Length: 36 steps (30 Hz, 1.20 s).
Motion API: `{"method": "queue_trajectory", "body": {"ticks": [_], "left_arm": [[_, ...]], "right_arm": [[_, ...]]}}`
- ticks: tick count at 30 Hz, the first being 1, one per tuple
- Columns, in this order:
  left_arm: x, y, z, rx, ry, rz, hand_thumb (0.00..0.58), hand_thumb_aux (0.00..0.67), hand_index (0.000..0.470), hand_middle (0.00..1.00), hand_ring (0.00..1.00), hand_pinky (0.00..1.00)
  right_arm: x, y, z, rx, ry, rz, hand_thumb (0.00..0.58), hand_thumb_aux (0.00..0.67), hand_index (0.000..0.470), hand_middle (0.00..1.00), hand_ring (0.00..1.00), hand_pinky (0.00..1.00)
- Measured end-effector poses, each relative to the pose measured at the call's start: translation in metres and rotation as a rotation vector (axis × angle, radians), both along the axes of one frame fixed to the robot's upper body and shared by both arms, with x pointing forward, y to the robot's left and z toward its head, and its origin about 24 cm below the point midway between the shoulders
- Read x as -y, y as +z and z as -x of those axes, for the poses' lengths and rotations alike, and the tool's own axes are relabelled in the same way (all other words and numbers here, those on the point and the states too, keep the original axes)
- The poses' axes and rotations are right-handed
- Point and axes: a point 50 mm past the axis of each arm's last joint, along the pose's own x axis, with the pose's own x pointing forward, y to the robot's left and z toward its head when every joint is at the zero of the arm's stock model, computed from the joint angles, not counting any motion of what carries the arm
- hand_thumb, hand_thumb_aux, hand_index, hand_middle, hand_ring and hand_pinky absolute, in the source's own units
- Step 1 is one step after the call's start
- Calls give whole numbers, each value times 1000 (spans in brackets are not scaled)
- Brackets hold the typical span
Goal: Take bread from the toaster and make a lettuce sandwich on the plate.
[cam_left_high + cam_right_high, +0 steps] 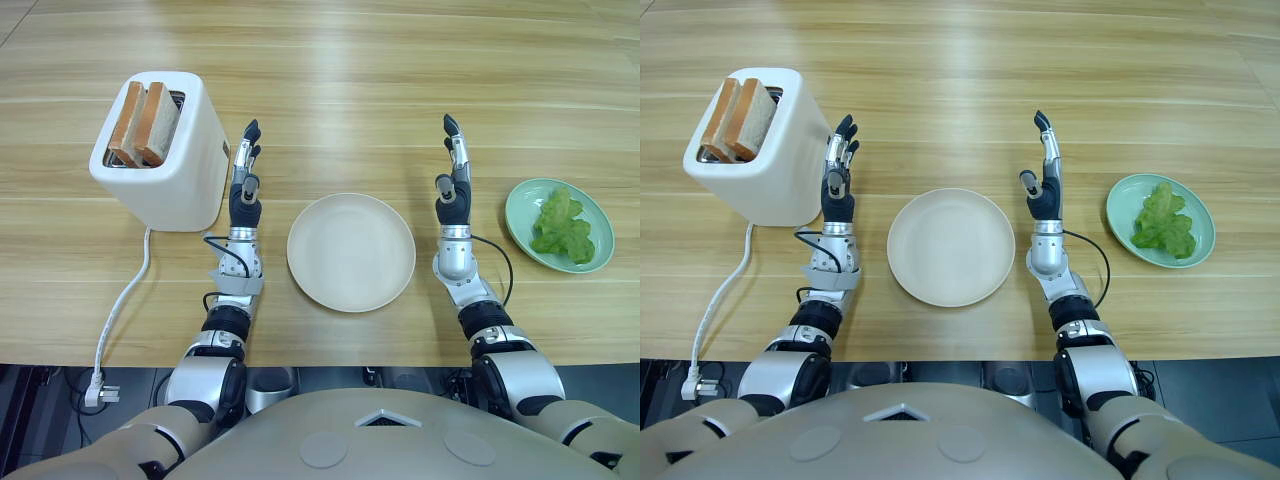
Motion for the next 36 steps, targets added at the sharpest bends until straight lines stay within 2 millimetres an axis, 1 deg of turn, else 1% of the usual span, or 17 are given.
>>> {"method": "queue_trajectory", "body": {"ticks": [8,10,11,13,14,16,17,18,20,23,25,27,30,36], "left_arm": [[-1,-1,1,-1,8,-20,0,0,0,0,0,0],[-3,1,3,17,18,-52,0,0,0,0,0,0],[-8,5,6,46,40,-83,0,0,0,0,0,0],[-20,22,16,156,102,-174,0,0,0,0,0,0],[-31,37,24,236,173,-274,0,0,0,0,0,0],[-47,58,38,341,277,-414,0,0,0,0,0,0],[-58,69,47,376,351,-497,0,0,0,0,0,0],[-66,76,54,394,399,-560,0,0,0,0,0,0],[-82,85,61,391,486,-650,0,0,0,0,0,0],[-115,98,62,356,616,-815,0,0,0,0,0,0],[-135,102,59,319,688,-890,0,0,0,0,0,0],[-157,98,54,241,752,-945,0,0,0,0,0,0],[-174,93,51,166,808,-975,0,0,0,0,0,0],[-195,96,34,72,878,-1001,0,0,0,0,0,0]], "right_arm": [[-2,-2,0,-14,-12,18,0,0,0,0,0,0],[-4,-3,0,-22,2,27,0,0,0,0,0,0],[-5,-4,0,-26,9,32,0,0,0,0,0,0],[-4,-5,0,-33,15,43,0,0,0,0,0,0],[-4,-5,0,-36,19,47,0,0,0,0,0,0],[-3,-5,0,-38,18,50,0,0,0,0,0,0],[-4,-5,-1,-38,22,53,0,0,0,0,0,0],[-3,-5,-1,-40,22,55,0,0,0,0,0,0],[-2,-6,-1,-45,26,62,0,0,0,0,0,0],[-4,-9,-1,-66,39,71,0,0,0,0,0,0],[-4,-10,0,-72,43,74,0,0,0,0,0,0],[-5,-11,0,-73,50,76,0,0,0,0,0,0],[-4,-10,-1,-74,51,79,0,0,0,0,0,0],[-4,-7,-4,-62,51,81,0,0,0,0,0,0]]}}
